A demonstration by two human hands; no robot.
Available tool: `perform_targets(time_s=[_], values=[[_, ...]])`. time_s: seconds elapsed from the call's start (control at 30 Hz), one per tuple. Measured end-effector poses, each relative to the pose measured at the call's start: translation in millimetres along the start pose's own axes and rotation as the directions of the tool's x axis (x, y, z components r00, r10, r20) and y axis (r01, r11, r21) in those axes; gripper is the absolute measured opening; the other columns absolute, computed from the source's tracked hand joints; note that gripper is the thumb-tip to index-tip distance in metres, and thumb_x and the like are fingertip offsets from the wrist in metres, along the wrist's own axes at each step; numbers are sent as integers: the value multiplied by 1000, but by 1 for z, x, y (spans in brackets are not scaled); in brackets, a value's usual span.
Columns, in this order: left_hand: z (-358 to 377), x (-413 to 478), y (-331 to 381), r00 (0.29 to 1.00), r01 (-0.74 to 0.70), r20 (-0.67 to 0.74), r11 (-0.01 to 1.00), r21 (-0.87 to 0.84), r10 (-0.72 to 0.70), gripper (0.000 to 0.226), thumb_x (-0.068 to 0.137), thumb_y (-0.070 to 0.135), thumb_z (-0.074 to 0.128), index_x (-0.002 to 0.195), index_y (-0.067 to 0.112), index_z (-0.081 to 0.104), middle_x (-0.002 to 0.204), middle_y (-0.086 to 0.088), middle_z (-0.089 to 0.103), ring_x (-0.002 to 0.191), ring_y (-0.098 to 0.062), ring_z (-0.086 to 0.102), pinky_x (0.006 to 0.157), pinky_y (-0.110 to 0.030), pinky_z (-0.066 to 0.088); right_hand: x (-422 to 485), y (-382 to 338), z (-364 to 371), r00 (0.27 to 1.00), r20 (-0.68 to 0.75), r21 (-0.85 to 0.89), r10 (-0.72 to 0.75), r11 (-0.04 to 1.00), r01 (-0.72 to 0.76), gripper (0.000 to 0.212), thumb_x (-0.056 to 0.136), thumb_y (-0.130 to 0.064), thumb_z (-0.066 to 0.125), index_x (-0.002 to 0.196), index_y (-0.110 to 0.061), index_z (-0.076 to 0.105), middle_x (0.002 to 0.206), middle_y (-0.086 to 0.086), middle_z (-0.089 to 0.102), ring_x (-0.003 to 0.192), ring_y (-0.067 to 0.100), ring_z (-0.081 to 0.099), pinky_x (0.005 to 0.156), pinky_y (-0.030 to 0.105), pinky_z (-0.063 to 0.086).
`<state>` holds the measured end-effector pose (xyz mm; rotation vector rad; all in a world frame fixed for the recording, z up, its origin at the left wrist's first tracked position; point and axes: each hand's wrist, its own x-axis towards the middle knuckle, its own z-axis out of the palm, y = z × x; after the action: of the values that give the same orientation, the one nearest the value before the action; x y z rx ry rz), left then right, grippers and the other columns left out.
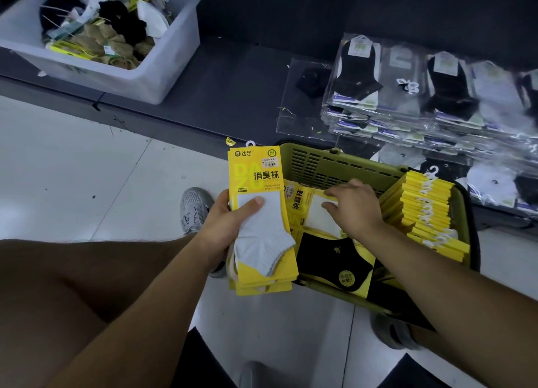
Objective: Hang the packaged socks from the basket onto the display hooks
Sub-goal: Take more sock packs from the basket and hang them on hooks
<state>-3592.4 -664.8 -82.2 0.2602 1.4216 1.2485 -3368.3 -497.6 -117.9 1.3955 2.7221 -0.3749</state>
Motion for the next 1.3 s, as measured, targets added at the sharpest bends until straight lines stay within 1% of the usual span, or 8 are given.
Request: perform_targets(time_s=[0.13, 0.3, 0.5, 0.67, 0.77, 0.83, 1.0, 1.3], values=[[1, 0, 1, 1000, 5, -3, 1000, -6, -5, 67, 81, 28, 83, 142, 12, 58, 129, -11, 76, 117, -38, 74, 106, -62, 55, 2, -1, 0, 1000, -26, 70, 8, 998, -6, 36, 89, -45, 68, 119, -24, 69, 115, -1, 69, 112, 25, 52, 88, 36, 36], [1, -2, 2, 1000, 15, -11, 1000, 4, -15, 61, 87, 26, 81, 142, 13, 58, 128, -10, 77, 115, -36, 75, 104, -61, 56, 14, -2, -16, 973, 230, 180, -5, 983, -37, 25, 93, -50, 63, 107, -30, 68, 112, -4, 65, 111, 27, 57, 93, 41, 36], [6, -6, 9, 1000, 7, -20, 1000, -13, -8, 64, 86, 29, 84, 142, 14, 58, 128, -10, 77, 115, -36, 76, 104, -61, 56, 25, 8, -75, 979, 139, 526, 148, 827, -199, 14, 94, -28, 64, 86, -18, 59, 82, -2, 60, 79, 23, 58, 62, 31, 41], [16, -7, 15, 998, -48, -44, 999, 20, 49, 68, 84, 40, 80, 142, 12, 58, 130, -10, 76, 115, -32, 76, 102, -55, 59, 16, -12, -124, 949, 168, 919, 266, 305, -248, 6, 91, -13, 67, 88, -18, 66, 76, -2, 73, 64, 14, 68, 58, 23, 52], [25, -7, 17, 991, -114, -62, 987, 111, 122, 58, 92, 52, 66, 136, 16, 59, 121, 0, 76, 93, -3, 79, 74, -23, 64, 7, -38, -127, 941, 291, 943, 171, 118, -312, 8, 90, -10, 68, 98, -10, 68, 85, 9, 74, 67, 19, 68, 62, 28, 54], [30, -6, 19, 984, -157, -56, 975, 160, 167, 65, 91, 62, 56, 136, 15, 56, 121, 3, 72, 85, 9, 74, 67, -13, 58, -1, -54, -119, 934, 343, 929, 101, 110, -354, 6, 89, -9, 69, 95, -10, 69, 88, 9, 75, 70, 20, 69, 63, 28, 54], [37, -6, 27, 992, -124, -31, 992, 31, 125, 83, 74, 59, 83, 141, 17, 56, 130, -4, 77, 112, -25, 77, 96, -48, 61, -15, -70, -108, 930, 344, 848, 125, 384, -365, 20, 86, -22, 77, 101, -11, 69, 91, 5, 76, 79, 15, 70, 58, 27, 51], [60, -8, 81, 958, -287, 43, 953, 101, 284, 79, 65, 60, 87, 130, 24, 60, 118, 7, 80, 108, -17, 78, 88, -38, 63, -1, -66, -159, 983, 14, 817, 185, 565, -118, 50, 87, -49, 71, 80, -3, 54, 63, 3, 50, 55, 12, 44, 58, 28, 34]])
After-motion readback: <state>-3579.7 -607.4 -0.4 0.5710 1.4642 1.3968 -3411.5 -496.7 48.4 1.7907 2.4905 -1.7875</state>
